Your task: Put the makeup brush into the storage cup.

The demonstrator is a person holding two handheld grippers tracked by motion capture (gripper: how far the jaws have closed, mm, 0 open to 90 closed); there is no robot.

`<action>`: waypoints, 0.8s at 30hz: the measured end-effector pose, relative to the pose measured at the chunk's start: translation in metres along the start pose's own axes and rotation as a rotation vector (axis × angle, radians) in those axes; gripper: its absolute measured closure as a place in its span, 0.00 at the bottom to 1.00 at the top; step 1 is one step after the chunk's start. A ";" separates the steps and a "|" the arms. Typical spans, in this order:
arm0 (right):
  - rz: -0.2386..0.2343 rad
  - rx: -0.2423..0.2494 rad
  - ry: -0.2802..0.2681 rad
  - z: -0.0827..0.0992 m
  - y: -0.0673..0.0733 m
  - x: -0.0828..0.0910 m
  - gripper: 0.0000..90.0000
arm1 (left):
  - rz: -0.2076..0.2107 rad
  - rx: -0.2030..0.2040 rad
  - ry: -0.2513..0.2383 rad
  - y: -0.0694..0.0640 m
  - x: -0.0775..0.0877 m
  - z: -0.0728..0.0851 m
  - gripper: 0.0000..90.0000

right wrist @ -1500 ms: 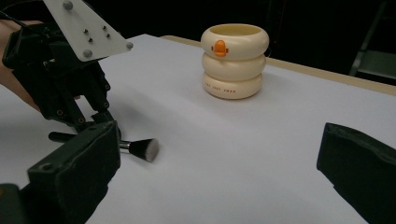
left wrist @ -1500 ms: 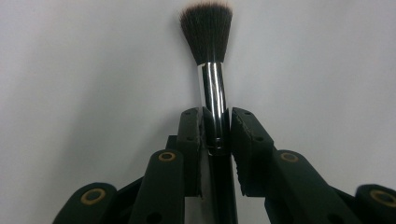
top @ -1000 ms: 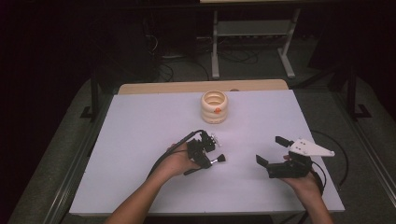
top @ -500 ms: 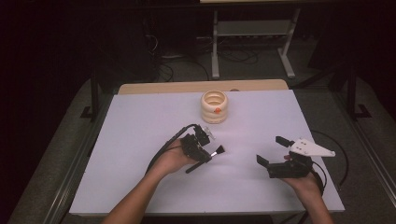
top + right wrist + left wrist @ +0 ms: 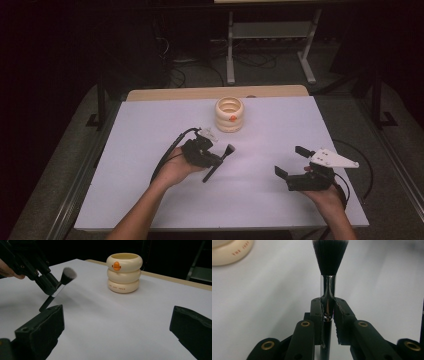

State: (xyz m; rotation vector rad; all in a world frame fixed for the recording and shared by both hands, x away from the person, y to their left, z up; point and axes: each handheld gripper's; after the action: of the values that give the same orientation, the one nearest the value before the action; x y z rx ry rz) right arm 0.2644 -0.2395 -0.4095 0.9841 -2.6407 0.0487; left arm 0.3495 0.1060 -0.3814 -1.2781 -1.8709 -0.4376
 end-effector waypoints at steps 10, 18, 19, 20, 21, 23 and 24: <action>0.000 0.007 0.004 0.000 -0.001 -0.001 0.00 | 0.031 0.003 -0.060 0.003 0.010 0.006 0.87; -0.002 0.010 0.007 0.001 -0.001 -0.001 0.00 | 0.052 0.001 -0.098 0.004 0.016 0.007 0.87; -0.001 0.010 0.008 0.001 -0.001 -0.001 0.00 | 0.055 0.002 -0.109 0.004 0.018 0.007 0.87; -0.002 0.008 0.007 0.001 -0.001 -0.001 0.00 | 0.059 0.005 -0.117 0.004 0.020 0.007 0.87; -0.002 0.009 0.007 0.001 -0.001 -0.001 0.00 | 0.059 0.003 -0.120 0.004 0.022 0.007 0.87; -0.004 0.004 0.012 0.001 0.000 -0.001 0.00 | 0.065 0.004 -0.136 0.004 0.025 0.007 0.87; -0.002 0.009 0.011 0.001 0.000 -0.002 0.00 | 0.066 -0.003 -0.138 0.005 0.027 0.007 0.87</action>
State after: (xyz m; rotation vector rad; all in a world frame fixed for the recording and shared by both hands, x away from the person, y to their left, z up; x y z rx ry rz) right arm 0.2653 -0.2387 -0.4108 0.9862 -2.6319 0.0648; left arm 0.3468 0.1293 -0.3656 -1.3987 -1.9357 -0.3250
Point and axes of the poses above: each handheld gripper's, and its own axes: x roughly backward along the jaws, z roughly out of its underside, y roughly to its left
